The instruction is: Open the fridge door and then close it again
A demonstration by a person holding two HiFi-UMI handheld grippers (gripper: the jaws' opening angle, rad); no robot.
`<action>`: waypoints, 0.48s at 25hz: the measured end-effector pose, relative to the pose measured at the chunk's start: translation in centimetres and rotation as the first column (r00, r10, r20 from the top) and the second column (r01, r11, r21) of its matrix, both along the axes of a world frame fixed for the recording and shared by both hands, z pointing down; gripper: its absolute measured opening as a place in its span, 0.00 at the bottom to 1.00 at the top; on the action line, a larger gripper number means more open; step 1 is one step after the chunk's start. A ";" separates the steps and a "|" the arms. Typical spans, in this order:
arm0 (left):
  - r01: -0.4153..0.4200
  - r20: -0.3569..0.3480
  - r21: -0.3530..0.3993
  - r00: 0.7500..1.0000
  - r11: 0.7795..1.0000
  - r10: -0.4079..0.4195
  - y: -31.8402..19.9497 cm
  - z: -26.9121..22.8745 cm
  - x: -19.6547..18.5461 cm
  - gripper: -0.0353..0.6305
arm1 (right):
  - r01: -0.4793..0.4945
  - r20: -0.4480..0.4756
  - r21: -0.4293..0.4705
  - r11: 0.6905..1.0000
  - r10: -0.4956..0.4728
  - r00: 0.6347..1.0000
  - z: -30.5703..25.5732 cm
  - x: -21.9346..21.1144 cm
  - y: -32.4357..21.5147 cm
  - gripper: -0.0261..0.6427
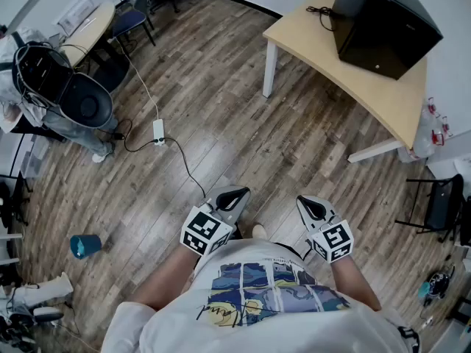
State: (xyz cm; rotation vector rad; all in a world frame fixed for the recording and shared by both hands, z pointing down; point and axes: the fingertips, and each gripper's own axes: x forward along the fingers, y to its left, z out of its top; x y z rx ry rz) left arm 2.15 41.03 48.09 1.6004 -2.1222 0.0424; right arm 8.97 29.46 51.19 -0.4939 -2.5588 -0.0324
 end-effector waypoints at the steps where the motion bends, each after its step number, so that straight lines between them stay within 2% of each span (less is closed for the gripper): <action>1: -0.021 0.014 0.009 1.000 1.000 0.020 0.0 -0.6 -1.5 0.07 | -0.019 0.007 -0.004 1.000 0.019 1.000 -0.5 -1.3 0.5 0.06; 7: -0.106 0.047 0.045 0.993 0.993 0.104 1.1 -2.9 -10.4 0.07 | -0.072 0.041 0.025 0.997 0.071 0.997 -2.8 -9.6 2.8 0.06; 12: -0.200 0.021 0.033 0.980 0.979 0.200 0.6 -0.8 -15.3 0.07 | -0.199 0.042 0.033 0.979 0.198 0.979 -3.5 -12.7 2.3 0.06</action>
